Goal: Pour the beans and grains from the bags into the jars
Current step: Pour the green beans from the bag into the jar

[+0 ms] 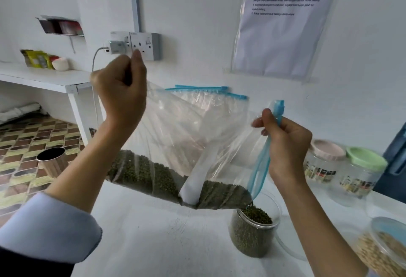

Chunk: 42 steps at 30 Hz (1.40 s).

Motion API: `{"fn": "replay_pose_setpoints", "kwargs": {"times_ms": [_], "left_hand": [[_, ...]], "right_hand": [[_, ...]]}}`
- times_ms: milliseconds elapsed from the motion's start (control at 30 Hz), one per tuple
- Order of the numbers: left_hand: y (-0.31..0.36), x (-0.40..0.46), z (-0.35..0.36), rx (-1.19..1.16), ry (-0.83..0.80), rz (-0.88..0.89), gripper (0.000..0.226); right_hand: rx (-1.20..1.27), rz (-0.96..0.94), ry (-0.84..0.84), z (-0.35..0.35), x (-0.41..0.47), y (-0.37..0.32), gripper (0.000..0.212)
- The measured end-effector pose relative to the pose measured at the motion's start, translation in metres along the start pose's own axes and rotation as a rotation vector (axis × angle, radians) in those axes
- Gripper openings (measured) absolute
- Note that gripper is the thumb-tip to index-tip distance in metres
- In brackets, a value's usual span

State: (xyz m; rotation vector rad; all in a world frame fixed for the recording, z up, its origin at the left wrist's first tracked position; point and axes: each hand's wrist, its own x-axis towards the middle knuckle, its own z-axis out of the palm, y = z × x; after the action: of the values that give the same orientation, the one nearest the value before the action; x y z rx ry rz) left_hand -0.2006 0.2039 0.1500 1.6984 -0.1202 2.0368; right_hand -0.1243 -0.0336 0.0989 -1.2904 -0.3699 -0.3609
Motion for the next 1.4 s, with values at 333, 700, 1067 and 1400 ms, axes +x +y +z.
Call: {"fn": "replay_pose_setpoints", "kwargs": {"times_ms": [333, 700, 1067, 1400], "left_hand": [[0.002, -0.001, 0.005, 0.003, -0.031, 0.049, 0.05], [-0.002, 0.008, -0.004, 0.011, 0.044, 0.0, 0.051], [-0.008, 0.011, -0.015, 0.002, 0.087, -0.092, 0.049], [-0.013, 0.005, -0.016, 0.019, 0.09, -0.142, 0.051]], "right_hand": [[0.003, -0.016, -0.023, 0.004, -0.005, -0.005, 0.027], [0.034, 0.01, 0.051, -0.006, 0.006, -0.006, 0.026], [0.061, 0.043, 0.107, -0.016, 0.01, -0.005, 0.027], [0.076, 0.046, 0.115, -0.01, 0.004, -0.001, 0.028]]}}
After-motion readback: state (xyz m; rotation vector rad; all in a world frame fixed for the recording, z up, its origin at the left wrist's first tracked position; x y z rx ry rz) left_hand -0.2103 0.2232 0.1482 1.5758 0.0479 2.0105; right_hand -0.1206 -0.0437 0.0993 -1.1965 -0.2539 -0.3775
